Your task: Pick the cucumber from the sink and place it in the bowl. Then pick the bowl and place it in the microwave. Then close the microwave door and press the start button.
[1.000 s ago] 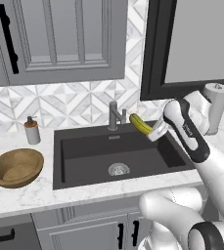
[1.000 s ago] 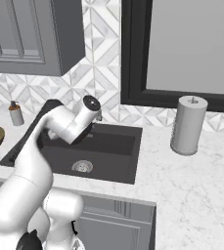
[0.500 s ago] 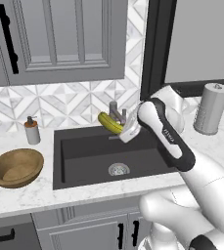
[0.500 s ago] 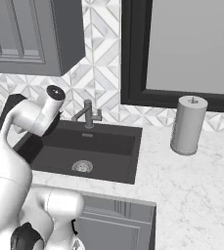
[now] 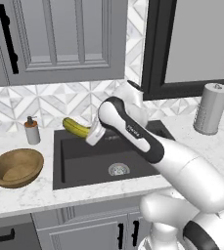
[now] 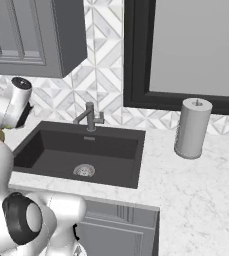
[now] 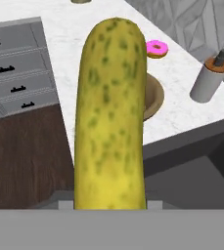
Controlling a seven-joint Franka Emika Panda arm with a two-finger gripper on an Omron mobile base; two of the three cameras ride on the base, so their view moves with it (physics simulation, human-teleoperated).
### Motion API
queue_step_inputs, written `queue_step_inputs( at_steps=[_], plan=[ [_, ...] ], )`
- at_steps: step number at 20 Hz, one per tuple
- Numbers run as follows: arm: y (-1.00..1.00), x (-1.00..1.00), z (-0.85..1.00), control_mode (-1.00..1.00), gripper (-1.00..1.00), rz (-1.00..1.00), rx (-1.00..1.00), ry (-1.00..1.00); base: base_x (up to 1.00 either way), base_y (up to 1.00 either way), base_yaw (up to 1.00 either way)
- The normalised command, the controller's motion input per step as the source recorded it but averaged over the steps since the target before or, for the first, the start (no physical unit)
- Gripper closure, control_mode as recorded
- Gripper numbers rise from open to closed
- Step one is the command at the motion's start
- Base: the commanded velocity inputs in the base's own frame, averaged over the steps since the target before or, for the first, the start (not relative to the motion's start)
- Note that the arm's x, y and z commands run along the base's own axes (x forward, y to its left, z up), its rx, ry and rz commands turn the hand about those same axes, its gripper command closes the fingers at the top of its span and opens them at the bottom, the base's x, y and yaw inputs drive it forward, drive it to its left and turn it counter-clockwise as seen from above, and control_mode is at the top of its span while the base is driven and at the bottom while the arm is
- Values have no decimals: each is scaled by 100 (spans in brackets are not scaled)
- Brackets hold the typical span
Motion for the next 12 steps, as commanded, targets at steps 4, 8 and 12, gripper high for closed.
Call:
queue_step_inputs(
  at_steps=[4,8,12],
  plan=[
    [100,27,-8,-100,100,2,-18,10,0,0,0],
    [100,35,0,-100,100,0,-36,30,0,0,0],
    [100,36,-26,-100,100,0,-24,15,0,0,0]
  ],
)
